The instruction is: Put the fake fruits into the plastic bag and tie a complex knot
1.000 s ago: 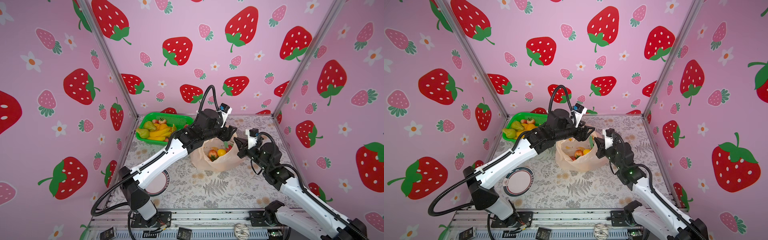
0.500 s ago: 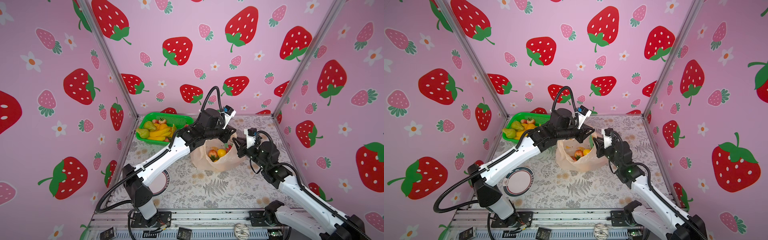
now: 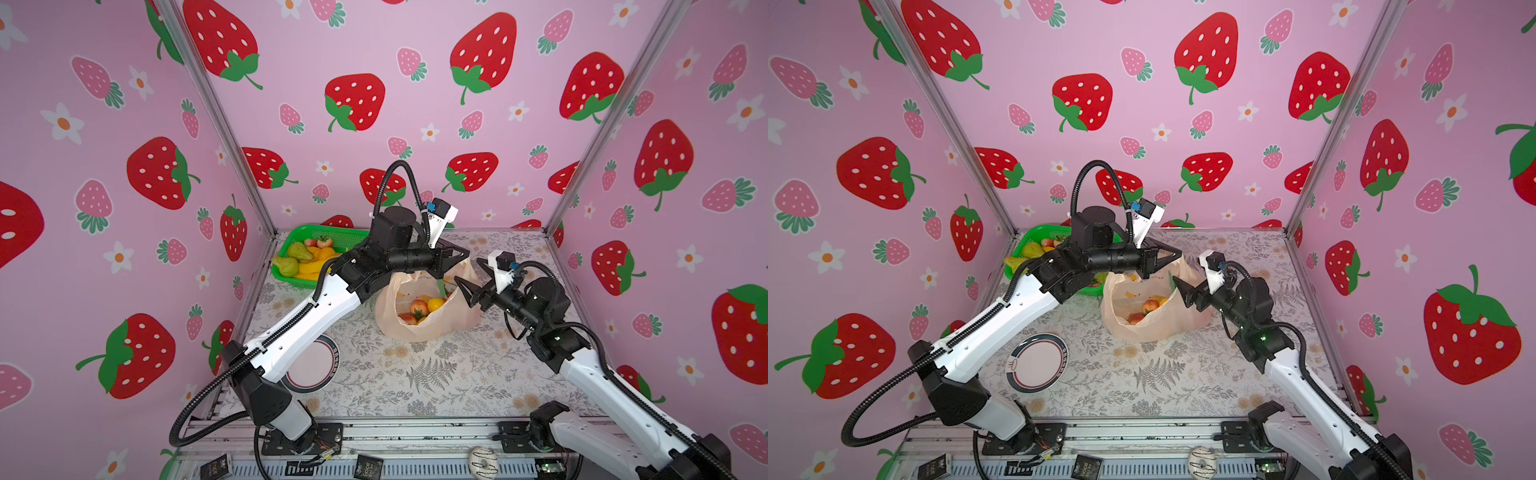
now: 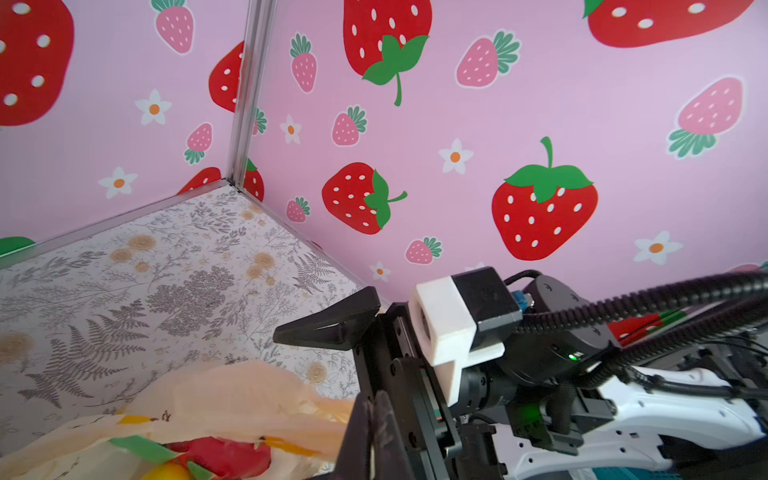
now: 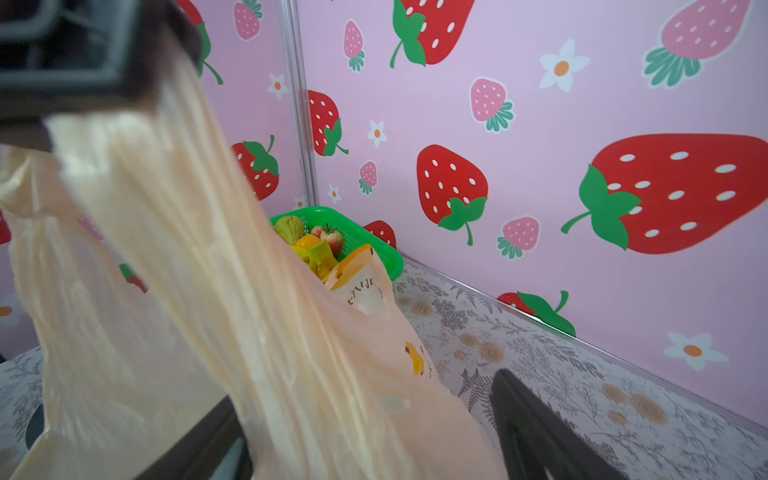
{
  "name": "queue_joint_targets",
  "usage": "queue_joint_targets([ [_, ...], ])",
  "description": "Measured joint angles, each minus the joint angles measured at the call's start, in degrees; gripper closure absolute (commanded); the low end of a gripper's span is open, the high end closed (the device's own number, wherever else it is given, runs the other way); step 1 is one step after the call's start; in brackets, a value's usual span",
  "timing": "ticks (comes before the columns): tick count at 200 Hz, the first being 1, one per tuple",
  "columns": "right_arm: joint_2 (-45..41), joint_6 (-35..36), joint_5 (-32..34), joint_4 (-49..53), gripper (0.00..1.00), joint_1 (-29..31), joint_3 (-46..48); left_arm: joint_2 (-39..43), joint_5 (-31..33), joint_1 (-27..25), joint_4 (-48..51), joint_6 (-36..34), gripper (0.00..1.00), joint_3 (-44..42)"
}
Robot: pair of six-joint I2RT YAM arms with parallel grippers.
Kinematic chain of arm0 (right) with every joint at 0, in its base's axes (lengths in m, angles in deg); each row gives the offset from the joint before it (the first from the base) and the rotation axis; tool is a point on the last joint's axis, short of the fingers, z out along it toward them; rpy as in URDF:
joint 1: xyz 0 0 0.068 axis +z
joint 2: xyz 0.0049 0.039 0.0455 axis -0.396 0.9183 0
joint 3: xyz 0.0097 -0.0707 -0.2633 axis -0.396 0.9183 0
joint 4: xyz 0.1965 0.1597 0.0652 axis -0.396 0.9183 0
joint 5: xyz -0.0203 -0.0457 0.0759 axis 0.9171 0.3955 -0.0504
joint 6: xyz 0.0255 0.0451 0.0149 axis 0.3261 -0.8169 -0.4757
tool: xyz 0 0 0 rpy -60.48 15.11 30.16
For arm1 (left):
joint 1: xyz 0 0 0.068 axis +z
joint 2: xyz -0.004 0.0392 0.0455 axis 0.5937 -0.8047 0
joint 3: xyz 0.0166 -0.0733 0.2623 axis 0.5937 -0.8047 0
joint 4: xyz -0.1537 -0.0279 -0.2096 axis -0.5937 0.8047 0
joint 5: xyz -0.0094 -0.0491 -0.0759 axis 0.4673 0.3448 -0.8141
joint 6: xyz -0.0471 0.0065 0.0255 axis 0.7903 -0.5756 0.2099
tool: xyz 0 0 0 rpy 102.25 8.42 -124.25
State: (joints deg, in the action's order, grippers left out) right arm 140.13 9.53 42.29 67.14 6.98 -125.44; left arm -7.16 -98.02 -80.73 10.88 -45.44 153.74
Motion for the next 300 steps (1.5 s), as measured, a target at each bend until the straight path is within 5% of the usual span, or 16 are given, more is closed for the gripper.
queue_joint_targets([
  [45,1.81,3.91,-7.85,-1.79,0.07,-2.51,-2.16,1.53,-2.43,0.83,-0.42,0.42,1.0,-1.95],
  [75,7.45,3.63,-18.47,-6.21,0.14,-4.2,-4.42,2.51,-3.48,2.4,-0.9,0.76,1.0,-3.13],
  [126,18.93,-0.87,-30.75,-15.96,0.81,-4.55,-4.9,2.95,-4.9,4.63,-3.23,3.39,1.0,-4.74],
  [163,20.39,-3.3,-30.62,-22.38,0.95,-5.79,0.55,3.13,-5.29,6.51,-5.51,6.54,1.0,-7.32],
  [175,19.85,-3.98,-29.18,-23.26,0.9,-5.81,2.08,3.02,-5.33,6.84,-5.6,7.34,1.0,-8.09],
  [208,17.59,-5.01,-24.87,-23.74,0.53,-5.86,3.54,2.93,-5.92,7.34,-8.2,9.31,1.0,-8.24],
  [263,19.1,-3.8,-23.08,-24.13,0.1,-5.84,0.44,2.93,-7.52,7.85,-10.62,11.8,1.0,-8.26],
  [284,23.58,-4.66,-26.14,-24.0,0.03,-5.84,-4.33,2.93,-7.96,7.85,-10.78,12.0,1.0,-8.26],
  [300,27.19,-6.29,-29.73,-24.98,0.09,-5.84,-6.78,2.93,-8.17,7.85,-10.8,12.02,1.0,-8.26],
])
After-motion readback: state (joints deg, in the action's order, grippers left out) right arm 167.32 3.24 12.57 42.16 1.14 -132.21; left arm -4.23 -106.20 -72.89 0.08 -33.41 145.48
